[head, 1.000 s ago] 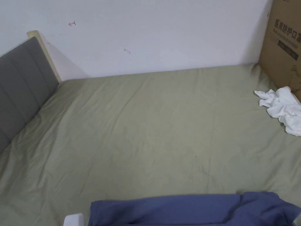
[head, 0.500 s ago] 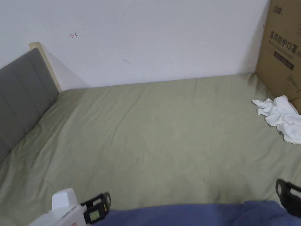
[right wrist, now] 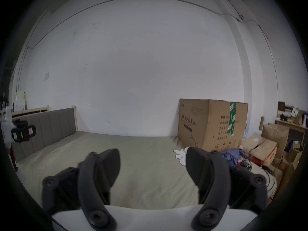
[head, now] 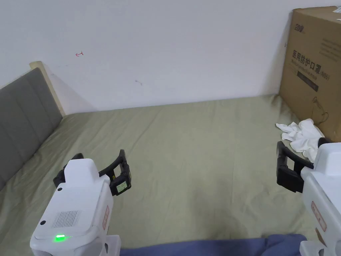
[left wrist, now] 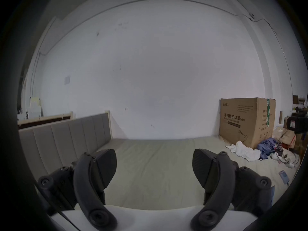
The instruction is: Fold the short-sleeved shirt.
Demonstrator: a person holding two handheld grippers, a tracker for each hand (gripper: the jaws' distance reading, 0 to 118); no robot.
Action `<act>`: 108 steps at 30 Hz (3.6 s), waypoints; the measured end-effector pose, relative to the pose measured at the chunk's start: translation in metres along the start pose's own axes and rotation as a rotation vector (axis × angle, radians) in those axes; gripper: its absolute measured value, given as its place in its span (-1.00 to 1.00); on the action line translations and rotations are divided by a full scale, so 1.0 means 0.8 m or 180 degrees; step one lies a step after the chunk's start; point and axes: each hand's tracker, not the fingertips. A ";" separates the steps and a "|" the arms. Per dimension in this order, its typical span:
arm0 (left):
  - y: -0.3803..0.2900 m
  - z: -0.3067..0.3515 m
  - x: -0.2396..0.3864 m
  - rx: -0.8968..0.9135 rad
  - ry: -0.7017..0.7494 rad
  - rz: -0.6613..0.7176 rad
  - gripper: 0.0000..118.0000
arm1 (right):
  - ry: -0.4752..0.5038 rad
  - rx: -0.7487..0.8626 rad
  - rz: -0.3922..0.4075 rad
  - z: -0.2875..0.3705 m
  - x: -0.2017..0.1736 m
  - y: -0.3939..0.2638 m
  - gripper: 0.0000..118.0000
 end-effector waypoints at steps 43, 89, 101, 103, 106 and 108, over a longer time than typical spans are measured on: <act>-0.316 -0.072 -0.219 -0.3379 -0.0905 0.1842 0.23 | -0.0045 -0.0652 0.0197 -0.051 -0.024 -0.077 -0.99; -0.160 -0.085 0.000 -0.3397 -0.1210 0.1156 -0.94 | 0.0010 -0.0465 -0.0088 -0.023 0.033 -0.069 -0.99; -0.268 -0.085 0.150 -0.3915 -0.1104 0.0477 -0.71 | -0.0161 -0.0549 -0.0048 -0.007 0.067 -0.078 -0.99; -0.252 -0.084 0.148 -0.3852 -0.1203 0.0618 -0.30 | -0.0170 -0.0557 -0.0057 -0.007 0.069 -0.078 -0.99; -0.223 -0.081 0.142 -0.3821 -0.1417 0.0857 0.48 | -0.0175 -0.0559 -0.0071 -0.006 0.069 -0.077 -0.99; -0.195 -0.074 0.129 -0.3490 -0.1480 0.0865 0.53 | -0.0167 -0.0554 -0.0081 -0.007 0.069 -0.075 -0.99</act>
